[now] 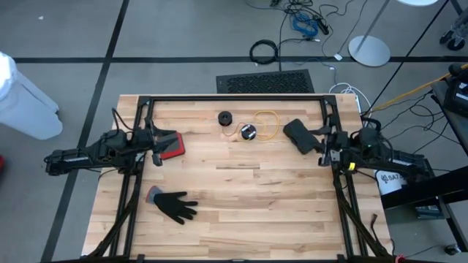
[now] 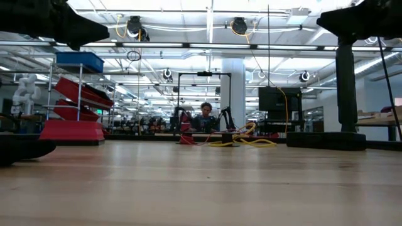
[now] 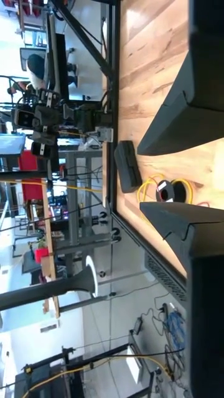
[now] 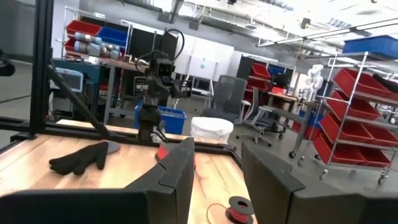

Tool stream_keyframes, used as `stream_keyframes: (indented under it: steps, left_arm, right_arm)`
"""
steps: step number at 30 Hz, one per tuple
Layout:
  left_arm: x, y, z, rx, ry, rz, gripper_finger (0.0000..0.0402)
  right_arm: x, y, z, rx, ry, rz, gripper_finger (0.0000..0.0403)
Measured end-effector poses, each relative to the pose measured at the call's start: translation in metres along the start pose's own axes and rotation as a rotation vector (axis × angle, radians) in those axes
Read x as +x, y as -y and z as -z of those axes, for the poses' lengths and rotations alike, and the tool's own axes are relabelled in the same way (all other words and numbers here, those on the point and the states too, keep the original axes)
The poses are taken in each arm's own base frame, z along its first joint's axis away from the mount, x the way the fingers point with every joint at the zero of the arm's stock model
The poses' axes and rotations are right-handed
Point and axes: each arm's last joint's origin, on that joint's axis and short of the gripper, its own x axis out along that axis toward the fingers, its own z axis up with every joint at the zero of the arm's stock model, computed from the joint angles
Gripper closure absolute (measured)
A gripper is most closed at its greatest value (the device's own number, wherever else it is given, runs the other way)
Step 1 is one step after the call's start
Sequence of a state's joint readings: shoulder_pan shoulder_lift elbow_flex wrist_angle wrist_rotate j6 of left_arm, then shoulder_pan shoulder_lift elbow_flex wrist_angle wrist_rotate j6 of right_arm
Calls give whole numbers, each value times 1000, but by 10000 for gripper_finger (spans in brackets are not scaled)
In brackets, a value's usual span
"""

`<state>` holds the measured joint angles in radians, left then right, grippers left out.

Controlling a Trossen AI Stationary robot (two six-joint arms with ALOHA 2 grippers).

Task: Coil cords
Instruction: Return to Home Position

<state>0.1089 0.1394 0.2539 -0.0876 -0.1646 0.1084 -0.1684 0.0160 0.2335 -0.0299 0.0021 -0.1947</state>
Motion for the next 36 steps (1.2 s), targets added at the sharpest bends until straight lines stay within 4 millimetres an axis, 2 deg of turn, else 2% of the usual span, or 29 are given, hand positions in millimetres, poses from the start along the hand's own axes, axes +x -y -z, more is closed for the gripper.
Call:
stream_keyframes:
  steps: [12, 18, 27, 36]
  left_arm:
    - [0, 0, 0, -18, 4, -2, 263]
    - [-6, -2, -3, 19, 41, -33, 263]
    - [-17, -4, -5, 11, 91, -42, 263]
    - [-17, -4, -3, 15, 71, -40, 263]
  right_arm:
    - [8, 0, 0, -48, 3, -8, 282]
    - [-4, 1, -19, -123, 181, -35, 282]
    - [0, 1, -3, -57, -10, 24, 282]
    - [1, 2, -5, -121, 7, 24, 282]
